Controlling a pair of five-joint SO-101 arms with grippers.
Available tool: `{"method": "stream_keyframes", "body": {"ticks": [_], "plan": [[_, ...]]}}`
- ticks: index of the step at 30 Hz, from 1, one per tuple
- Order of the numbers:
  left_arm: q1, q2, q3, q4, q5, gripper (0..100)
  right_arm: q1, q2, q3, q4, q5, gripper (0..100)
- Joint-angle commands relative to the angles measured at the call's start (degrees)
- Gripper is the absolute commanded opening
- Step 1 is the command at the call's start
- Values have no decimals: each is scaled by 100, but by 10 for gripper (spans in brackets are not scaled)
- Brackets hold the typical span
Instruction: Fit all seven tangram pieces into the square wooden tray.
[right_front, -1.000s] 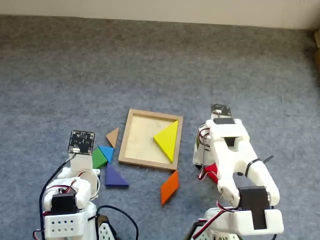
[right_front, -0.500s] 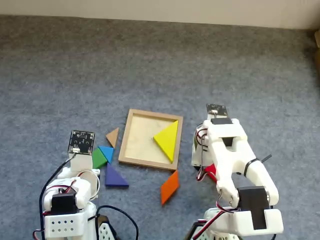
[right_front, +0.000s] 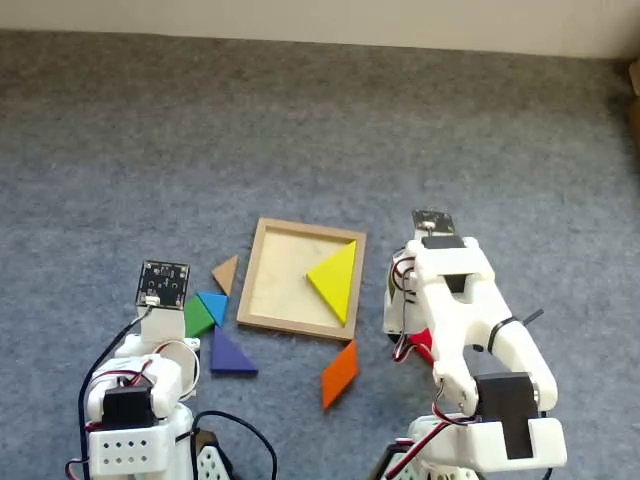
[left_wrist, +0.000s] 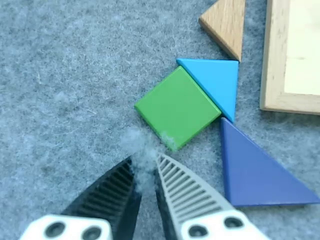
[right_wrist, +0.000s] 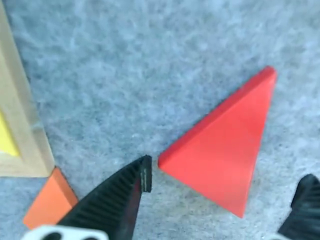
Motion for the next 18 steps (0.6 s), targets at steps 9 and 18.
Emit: {"method": "stream_keyframes", "body": {"ticks": [9, 18], "plan": [[-48, -154, 119, 35, 18, 5, 75, -66, -75, 31, 325, 264], [-48, -154, 119, 35, 18, 5, 75, -110, -110, 66, 334, 258]]}}
